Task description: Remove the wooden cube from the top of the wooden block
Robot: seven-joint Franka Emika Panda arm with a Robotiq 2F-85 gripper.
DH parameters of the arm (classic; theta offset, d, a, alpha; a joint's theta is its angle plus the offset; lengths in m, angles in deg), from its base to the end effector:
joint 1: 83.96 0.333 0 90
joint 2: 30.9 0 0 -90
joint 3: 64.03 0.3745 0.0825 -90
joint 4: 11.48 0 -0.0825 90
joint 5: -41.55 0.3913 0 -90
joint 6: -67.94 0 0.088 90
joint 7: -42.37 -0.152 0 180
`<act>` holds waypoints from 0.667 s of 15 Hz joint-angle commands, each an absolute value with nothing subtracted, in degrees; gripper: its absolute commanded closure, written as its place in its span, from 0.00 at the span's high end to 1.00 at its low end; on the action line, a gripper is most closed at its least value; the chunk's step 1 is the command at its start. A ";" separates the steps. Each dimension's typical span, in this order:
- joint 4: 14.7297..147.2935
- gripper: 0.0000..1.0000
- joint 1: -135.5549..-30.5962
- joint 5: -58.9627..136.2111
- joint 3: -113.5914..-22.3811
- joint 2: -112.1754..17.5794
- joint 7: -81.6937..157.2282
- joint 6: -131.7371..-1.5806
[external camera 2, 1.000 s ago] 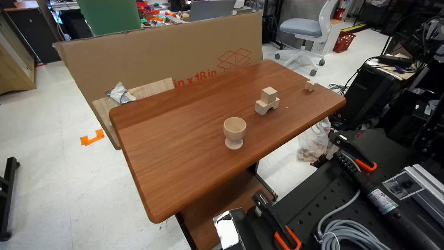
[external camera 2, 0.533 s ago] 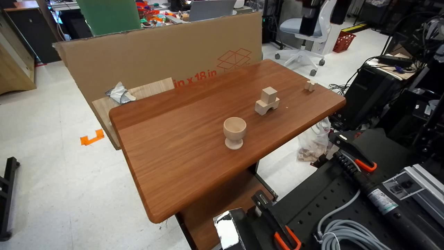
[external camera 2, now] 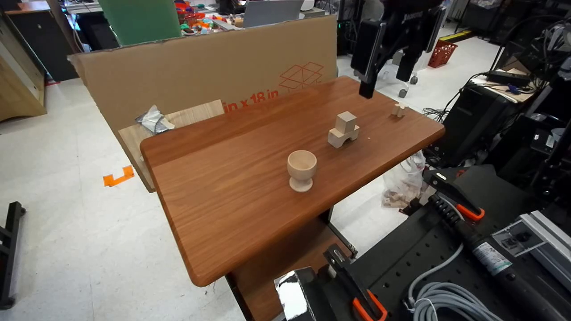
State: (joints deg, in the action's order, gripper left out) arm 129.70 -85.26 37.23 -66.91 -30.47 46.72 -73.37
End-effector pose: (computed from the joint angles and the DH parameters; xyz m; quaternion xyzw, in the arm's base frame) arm 0.4793 -0.0370 0.3062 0.9992 0.0308 0.0031 0.0238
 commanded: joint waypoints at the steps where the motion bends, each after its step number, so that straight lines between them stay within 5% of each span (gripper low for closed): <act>1: 127.16 1.00 -85.63 37.42 -66.69 -35.17 45.30 -76.08; 10: 122.44 1.00 -85.23 36.17 -67.04 -43.39 42.04 -78.81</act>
State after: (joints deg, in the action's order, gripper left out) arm 124.69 -85.25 37.15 -66.90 -40.52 43.59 -77.31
